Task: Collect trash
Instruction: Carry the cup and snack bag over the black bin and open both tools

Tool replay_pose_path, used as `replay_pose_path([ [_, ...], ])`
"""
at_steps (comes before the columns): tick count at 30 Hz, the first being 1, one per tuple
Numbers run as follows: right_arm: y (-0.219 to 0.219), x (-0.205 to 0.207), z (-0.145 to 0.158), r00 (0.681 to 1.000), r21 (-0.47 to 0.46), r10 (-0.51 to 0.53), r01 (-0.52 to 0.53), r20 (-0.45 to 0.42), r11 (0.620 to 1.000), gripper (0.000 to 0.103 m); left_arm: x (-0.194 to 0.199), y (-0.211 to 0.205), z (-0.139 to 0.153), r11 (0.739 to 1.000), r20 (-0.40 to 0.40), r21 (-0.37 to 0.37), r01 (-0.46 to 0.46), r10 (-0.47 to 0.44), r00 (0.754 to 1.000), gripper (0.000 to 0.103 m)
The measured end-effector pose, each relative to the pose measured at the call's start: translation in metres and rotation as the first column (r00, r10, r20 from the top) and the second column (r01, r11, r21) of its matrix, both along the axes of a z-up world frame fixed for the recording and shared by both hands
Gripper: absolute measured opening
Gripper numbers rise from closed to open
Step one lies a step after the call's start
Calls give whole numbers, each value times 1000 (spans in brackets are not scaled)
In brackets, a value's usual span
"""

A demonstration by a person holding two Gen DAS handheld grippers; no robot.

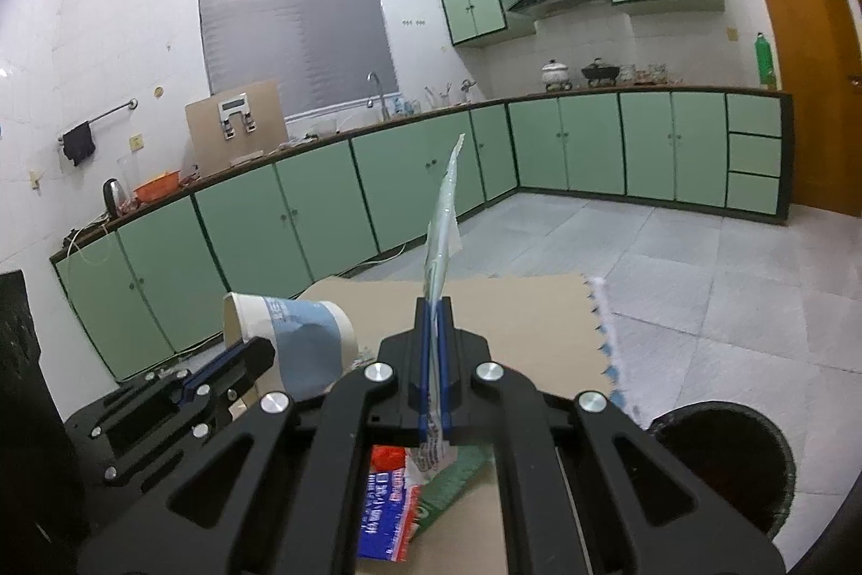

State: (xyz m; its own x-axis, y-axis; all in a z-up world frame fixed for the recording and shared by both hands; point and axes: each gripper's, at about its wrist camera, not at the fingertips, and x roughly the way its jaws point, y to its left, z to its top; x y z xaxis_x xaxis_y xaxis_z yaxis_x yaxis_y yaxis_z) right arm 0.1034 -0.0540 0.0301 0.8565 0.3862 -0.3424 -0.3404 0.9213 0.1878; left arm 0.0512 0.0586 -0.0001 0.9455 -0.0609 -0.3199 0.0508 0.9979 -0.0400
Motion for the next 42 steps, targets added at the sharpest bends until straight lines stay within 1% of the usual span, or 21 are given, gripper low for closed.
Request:
replay_pose_path([
  [7,-40,-10,5,996,-15,-81,82,25,997,2,1,-31,2,997,-3,-4,72,-72,997,2],
  [12,-78,-17,-3,986,-25,-168,168,15,985,2,4,-64,0,990,-11,-3,141,-141,990,2],
  [16,-110,-21,-13,972,-40,-235,235,-5,971,2,10,-93,-6,980,-33,1,200,-200,979,2],
  [22,-165,-30,-38,937,-61,-347,344,-46,937,2,21,-138,-18,962,-66,0,274,-274,960,2],
  [28,-207,-34,-66,904,-88,-421,414,-77,906,2,34,-184,-30,939,-88,-17,344,-344,935,2],
  [35,-249,-24,-103,869,-102,-473,462,-144,881,2,63,-232,-49,918,-139,-39,394,-395,908,2],
  [38,-259,-12,-119,858,-106,-483,472,-174,875,2,76,-248,-62,915,-170,-33,403,-402,900,2],
  [42,-272,5,-140,849,-118,-487,472,-206,874,2,97,-268,-82,913,-234,-28,407,-401,886,2],
])
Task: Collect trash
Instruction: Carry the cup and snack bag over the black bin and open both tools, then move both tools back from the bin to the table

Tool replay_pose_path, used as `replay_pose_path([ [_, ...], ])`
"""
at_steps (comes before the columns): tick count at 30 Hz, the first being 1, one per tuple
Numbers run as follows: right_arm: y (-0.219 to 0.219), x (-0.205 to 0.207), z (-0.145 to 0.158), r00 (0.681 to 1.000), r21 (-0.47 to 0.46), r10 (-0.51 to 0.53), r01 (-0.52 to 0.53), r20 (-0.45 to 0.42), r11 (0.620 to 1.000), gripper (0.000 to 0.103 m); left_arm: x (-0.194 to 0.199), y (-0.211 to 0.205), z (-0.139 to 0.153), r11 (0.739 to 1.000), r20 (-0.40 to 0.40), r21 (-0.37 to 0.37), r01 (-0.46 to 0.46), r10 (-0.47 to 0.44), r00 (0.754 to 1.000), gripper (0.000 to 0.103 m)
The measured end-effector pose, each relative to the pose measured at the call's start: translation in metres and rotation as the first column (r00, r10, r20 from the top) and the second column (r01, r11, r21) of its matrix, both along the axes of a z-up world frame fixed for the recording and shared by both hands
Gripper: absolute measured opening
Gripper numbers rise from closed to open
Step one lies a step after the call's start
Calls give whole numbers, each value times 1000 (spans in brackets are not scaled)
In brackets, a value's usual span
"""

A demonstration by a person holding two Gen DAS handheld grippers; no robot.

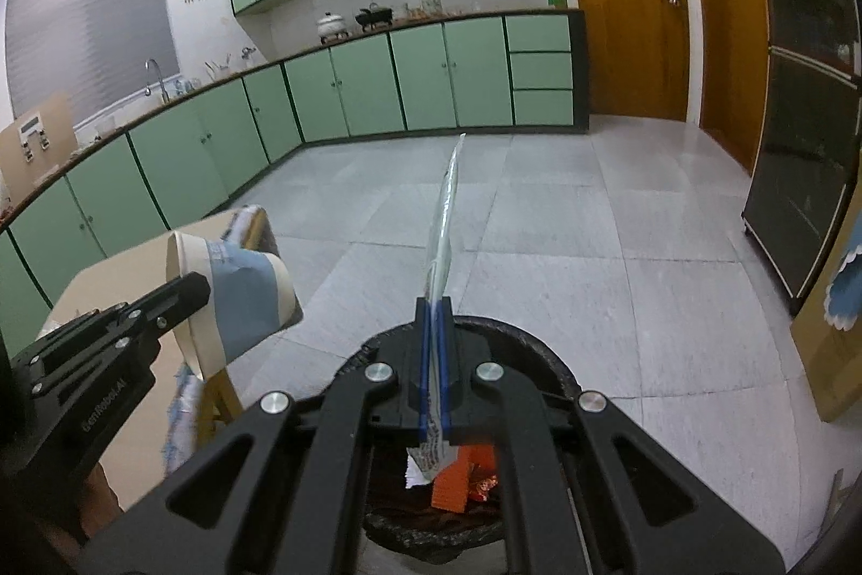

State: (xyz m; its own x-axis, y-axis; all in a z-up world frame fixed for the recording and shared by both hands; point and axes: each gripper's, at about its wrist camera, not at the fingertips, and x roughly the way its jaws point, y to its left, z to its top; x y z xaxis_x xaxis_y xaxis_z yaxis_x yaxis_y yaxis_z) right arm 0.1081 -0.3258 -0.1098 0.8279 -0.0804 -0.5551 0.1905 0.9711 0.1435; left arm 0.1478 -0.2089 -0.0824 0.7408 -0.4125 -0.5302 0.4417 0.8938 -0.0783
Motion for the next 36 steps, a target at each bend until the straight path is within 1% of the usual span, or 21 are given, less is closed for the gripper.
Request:
replay_pose_path([
  [2,-4,10,-9,1000,8,6,-6,-19,1000,3,8,-8,-11,1000,-25,19,2,-2,1000,3],
  [4,-6,19,-18,999,9,10,-10,-40,1000,6,13,-15,-18,999,-38,37,5,-4,999,3],
  [6,-8,23,-25,998,8,6,-6,-55,1000,6,16,-20,-22,999,-42,53,8,-6,999,3],
  [7,-8,26,-24,998,12,6,-5,-59,1000,6,17,-21,-23,998,-40,57,9,-7,999,6],
  [8,-9,30,-26,998,16,2,-1,-64,1000,6,18,-23,-24,998,-44,59,12,-10,999,13],
  [11,-10,36,-26,997,19,-7,9,-73,1000,8,20,-21,-26,999,-57,53,11,-8,998,26],
  [12,-10,36,-26,997,20,-8,10,-73,1000,8,21,-20,-26,999,-59,52,9,-6,998,27],
  [13,-12,38,-25,997,20,-9,11,-73,1000,10,21,-19,-27,999,-63,52,9,-6,998,29],
  [14,-12,37,-25,997,19,-13,14,-72,1000,16,21,-17,-27,999,-68,52,9,-6,998,33],
  [16,-12,38,-23,998,21,-13,15,-67,1000,21,19,-15,-27,998,-64,55,2,1,998,35],
  [19,-11,37,-19,998,18,-15,16,-62,1000,23,18,-8,-23,999,-59,53,-6,9,998,35],
  [21,-9,33,-15,999,21,-17,18,-51,1000,31,14,-2,-18,999,-48,45,-17,19,999,37],
  [23,-4,28,-7,999,17,-16,17,-30,1000,43,12,7,-12,999,-37,30,-32,33,999,46],
  [24,-1,25,-4,1000,15,-15,15,-21,1000,47,10,12,-10,999,-30,20,-40,41,999,48],
  [26,4,20,5,1000,10,-16,16,-2,1000,67,7,21,-4,998,-16,9,-56,56,998,54],
  [29,12,12,18,1000,-5,-17,17,25,1000,79,-1,46,9,995,16,-16,-98,98,995,67],
  [30,15,10,22,999,-9,-17,17,33,1000,83,-2,53,13,994,24,-22,-110,111,994,68],
  [31,17,8,25,999,-12,-20,21,37,1000,91,-4,63,18,991,34,-29,-127,128,991,72],
  [33,25,3,33,998,-15,-20,20,54,1000,92,-9,81,26,986,52,-40,-163,165,985,78],
  [35,32,0,38,998,-7,-7,8,59,1000,98,-15,103,34,978,70,-55,-203,207,976,86],
  [36,38,-2,41,998,-2,-6,6,67,1000,98,-17,112,37,974,75,-60,-218,222,972,87],
])
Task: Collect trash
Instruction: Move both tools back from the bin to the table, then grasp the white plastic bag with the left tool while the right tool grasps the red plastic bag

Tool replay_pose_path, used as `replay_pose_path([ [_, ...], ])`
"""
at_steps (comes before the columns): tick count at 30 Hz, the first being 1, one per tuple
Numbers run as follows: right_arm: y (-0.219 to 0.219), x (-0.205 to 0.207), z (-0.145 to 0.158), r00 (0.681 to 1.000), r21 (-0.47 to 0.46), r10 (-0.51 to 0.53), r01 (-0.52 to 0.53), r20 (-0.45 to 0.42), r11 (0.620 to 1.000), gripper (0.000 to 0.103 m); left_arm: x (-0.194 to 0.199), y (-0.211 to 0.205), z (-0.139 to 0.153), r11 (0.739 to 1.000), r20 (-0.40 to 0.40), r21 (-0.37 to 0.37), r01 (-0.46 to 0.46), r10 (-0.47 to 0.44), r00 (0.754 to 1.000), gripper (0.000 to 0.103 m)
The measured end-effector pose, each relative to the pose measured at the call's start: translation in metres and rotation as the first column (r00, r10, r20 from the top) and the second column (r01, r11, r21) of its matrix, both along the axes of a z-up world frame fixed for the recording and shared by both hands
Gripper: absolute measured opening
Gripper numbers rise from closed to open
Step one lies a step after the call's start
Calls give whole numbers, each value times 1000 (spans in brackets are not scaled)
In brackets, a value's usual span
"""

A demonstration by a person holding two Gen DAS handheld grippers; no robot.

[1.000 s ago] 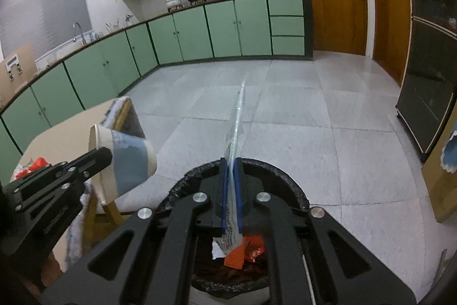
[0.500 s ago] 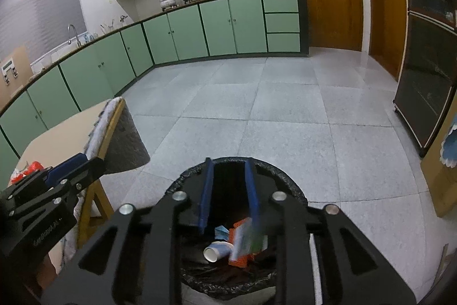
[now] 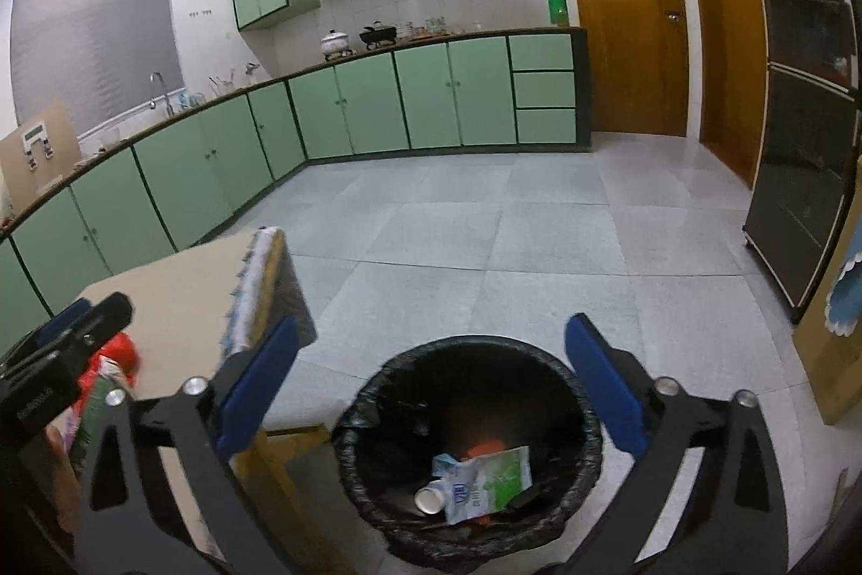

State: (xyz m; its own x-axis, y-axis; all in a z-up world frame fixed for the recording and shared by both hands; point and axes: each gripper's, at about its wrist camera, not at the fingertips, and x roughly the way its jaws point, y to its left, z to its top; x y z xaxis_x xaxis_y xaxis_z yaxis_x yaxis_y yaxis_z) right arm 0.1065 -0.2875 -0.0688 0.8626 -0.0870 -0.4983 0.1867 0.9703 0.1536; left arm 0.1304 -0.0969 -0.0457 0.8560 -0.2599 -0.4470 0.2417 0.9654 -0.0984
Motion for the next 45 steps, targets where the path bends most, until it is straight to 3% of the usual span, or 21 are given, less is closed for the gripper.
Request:
replay_pose_path([
  [11,90,2,17,991,-11,124,-124,58,992,98,-29,110,10,977,42,46,-208,207,978,89],
  [24,214,31,22,953,-34,296,-294,62,955,98,-33,238,-11,893,26,99,-440,439,898,89],
  [33,275,55,9,936,-49,352,-350,30,935,98,-18,284,-37,859,-19,131,-494,501,865,89],
  [45,316,73,-4,924,-86,383,-382,-5,920,98,15,306,-68,856,-135,124,-501,515,847,89],
])
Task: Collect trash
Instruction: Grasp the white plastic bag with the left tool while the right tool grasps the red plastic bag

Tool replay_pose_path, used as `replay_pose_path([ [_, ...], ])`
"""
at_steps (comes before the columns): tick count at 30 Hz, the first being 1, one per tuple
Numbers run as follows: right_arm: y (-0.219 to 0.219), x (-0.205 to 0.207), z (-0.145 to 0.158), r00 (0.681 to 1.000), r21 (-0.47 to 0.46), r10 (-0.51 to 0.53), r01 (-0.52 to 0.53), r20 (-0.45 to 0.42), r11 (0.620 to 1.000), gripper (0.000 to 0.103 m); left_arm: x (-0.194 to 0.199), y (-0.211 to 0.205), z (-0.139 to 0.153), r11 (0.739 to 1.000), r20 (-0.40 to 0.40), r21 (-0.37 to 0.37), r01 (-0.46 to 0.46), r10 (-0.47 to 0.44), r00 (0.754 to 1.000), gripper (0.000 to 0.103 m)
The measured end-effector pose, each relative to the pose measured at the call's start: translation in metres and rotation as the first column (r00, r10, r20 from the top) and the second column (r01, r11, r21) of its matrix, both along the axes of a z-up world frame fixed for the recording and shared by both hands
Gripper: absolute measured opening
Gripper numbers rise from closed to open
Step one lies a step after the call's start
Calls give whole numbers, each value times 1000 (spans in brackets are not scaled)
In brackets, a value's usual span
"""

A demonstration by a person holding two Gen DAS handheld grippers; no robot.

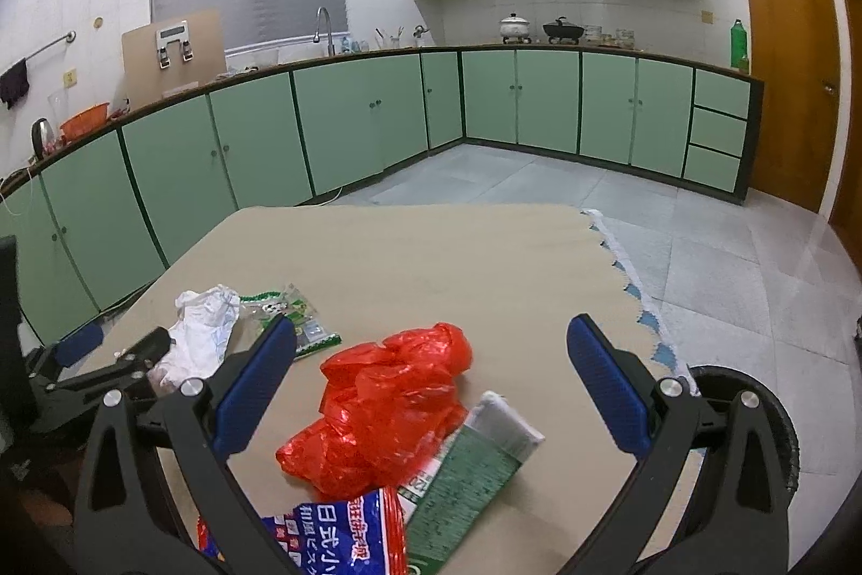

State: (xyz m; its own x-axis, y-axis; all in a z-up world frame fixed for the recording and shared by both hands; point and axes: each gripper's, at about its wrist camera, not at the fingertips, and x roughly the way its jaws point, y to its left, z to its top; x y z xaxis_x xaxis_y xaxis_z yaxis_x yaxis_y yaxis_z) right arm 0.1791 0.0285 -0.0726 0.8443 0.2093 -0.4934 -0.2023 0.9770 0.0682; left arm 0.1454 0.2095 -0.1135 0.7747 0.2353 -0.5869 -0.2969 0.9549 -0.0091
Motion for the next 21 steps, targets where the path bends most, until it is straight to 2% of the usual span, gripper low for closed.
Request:
replay_pose_path([
  [7,6,3,-2,1000,-21,3,-4,-5,1000,98,20,0,-11,999,-82,-23,28,-30,996,88],
  [9,6,4,-1,1000,-23,3,-3,-3,1000,98,26,-3,-15,999,-116,-22,43,-45,992,85],
  [11,5,4,-1,1000,-20,2,-2,-6,1000,98,30,-3,-18,998,-141,-23,56,-59,988,67],
  [13,5,5,0,1000,-13,0,-1,-9,1000,98,34,-4,-20,998,-165,-25,61,-64,984,57],
  [16,5,6,1,1000,-6,2,-2,-14,1000,98,36,-4,-22,997,-178,-35,67,-72,981,33],
  [20,7,6,3,1000,2,17,-17,-21,1000,98,35,-8,-21,997,-173,-26,72,-76,982,19],
  [21,8,7,3,999,3,23,-23,-26,1000,98,34,-9,-20,997,-169,-24,73,-76,983,18],
])
